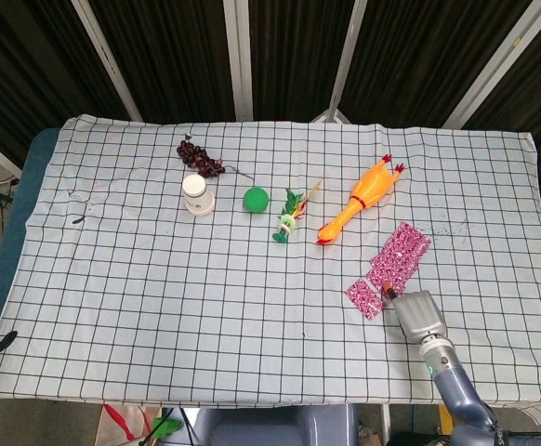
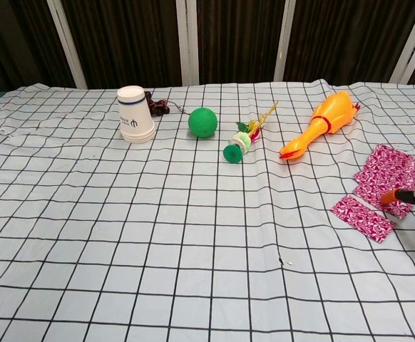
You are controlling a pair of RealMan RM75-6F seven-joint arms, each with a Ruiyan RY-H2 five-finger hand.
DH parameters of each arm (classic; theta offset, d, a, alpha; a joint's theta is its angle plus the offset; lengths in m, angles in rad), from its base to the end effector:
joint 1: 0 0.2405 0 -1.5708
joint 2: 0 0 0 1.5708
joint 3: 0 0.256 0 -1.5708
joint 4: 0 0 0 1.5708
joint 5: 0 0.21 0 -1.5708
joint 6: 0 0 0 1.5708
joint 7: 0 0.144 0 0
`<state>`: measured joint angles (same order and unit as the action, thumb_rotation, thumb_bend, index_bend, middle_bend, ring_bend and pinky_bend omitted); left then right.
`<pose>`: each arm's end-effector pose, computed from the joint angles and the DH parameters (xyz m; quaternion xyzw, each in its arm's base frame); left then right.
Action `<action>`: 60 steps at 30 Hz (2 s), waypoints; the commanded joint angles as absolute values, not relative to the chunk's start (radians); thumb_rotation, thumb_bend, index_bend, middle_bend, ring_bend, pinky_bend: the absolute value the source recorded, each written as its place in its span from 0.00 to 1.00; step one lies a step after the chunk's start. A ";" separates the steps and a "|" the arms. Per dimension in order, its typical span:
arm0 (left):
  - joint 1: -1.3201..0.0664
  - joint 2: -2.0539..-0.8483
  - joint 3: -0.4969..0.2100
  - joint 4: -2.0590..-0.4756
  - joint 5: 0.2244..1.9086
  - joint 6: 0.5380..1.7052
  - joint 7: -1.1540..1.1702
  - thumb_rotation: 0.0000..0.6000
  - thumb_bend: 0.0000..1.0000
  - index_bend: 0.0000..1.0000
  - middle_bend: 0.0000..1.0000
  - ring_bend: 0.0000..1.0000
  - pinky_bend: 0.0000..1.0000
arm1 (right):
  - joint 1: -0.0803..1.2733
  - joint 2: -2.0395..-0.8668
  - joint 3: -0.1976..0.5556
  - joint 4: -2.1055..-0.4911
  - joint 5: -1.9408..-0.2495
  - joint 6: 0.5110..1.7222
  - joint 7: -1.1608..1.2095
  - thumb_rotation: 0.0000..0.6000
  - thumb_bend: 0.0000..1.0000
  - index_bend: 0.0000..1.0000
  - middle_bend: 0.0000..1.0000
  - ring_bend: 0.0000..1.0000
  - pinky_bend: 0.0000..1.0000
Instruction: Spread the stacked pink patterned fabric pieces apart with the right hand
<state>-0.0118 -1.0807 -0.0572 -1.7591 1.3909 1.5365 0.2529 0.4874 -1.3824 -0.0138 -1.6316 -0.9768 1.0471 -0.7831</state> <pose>-0.3085 0.1574 0.1709 -0.5679 -0.3774 -0.3135 0.6609 -0.2687 -0.2549 0.0162 0.7777 -0.3423 0.1287 0.5113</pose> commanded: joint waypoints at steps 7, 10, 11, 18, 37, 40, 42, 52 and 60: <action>-0.014 -1.084 -0.058 -1.759 1.386 1.533 0.260 1.00 0.20 0.10 0.01 0.03 0.17 | 0.507 -1.402 -0.014 -1.624 -0.963 1.039 -0.796 1.00 0.71 0.14 0.82 0.81 0.65; -0.015 -1.084 -0.058 -1.759 1.386 1.532 0.262 1.00 0.20 0.10 0.01 0.03 0.17 | 0.514 -1.409 -0.011 -1.625 -0.960 1.037 -0.801 1.00 0.71 0.14 0.82 0.81 0.65; -0.015 -1.084 -0.058 -1.759 1.385 1.532 0.262 1.00 0.20 0.10 0.01 0.03 0.17 | 0.517 -1.411 -0.008 -1.626 -0.958 1.037 -0.801 1.00 0.71 0.14 0.82 0.81 0.65; -0.016 -1.084 -0.060 -1.758 1.383 1.533 0.260 1.00 0.20 0.10 0.01 0.03 0.17 | 0.560 -1.444 0.018 -1.626 -0.918 1.019 -0.833 1.00 0.71 0.14 0.82 0.81 0.65; -0.021 -1.084 -0.061 -1.755 1.373 1.522 0.261 1.00 0.20 0.10 0.01 0.03 0.17 | 0.676 -1.541 0.063 -1.573 -0.769 0.985 -0.893 1.00 0.71 0.14 0.82 0.81 0.65; -0.022 -1.084 -0.061 -1.754 1.372 1.522 0.261 1.00 0.20 0.10 0.01 0.03 0.17 | 0.694 -1.550 0.072 -1.566 -0.747 0.981 -0.896 1.00 0.71 0.14 0.82 0.81 0.65; -0.022 -1.084 -0.061 -1.754 1.372 1.521 0.260 1.00 0.20 0.10 0.01 0.03 0.17 | 0.705 -1.554 0.079 -1.561 -0.732 0.980 -0.897 1.00 0.71 0.14 0.82 0.81 0.65; -0.025 -1.085 -0.061 -1.753 1.372 1.519 0.260 1.00 0.20 0.10 0.01 0.05 0.17 | 0.751 -1.575 0.113 -1.543 -0.694 1.006 -0.890 1.00 0.71 0.14 0.82 0.81 0.65; -0.024 -1.084 -0.061 -1.750 1.374 1.521 0.255 1.00 0.20 0.10 0.01 0.05 0.17 | 0.750 -1.544 0.135 -1.580 -0.722 1.066 -0.860 1.00 0.71 0.14 0.82 0.81 0.65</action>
<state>-0.0239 -1.0841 -0.0606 -1.7503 1.3742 1.5211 0.2548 0.7538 -1.5566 0.1333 -1.5651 -0.7148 1.0540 -0.8660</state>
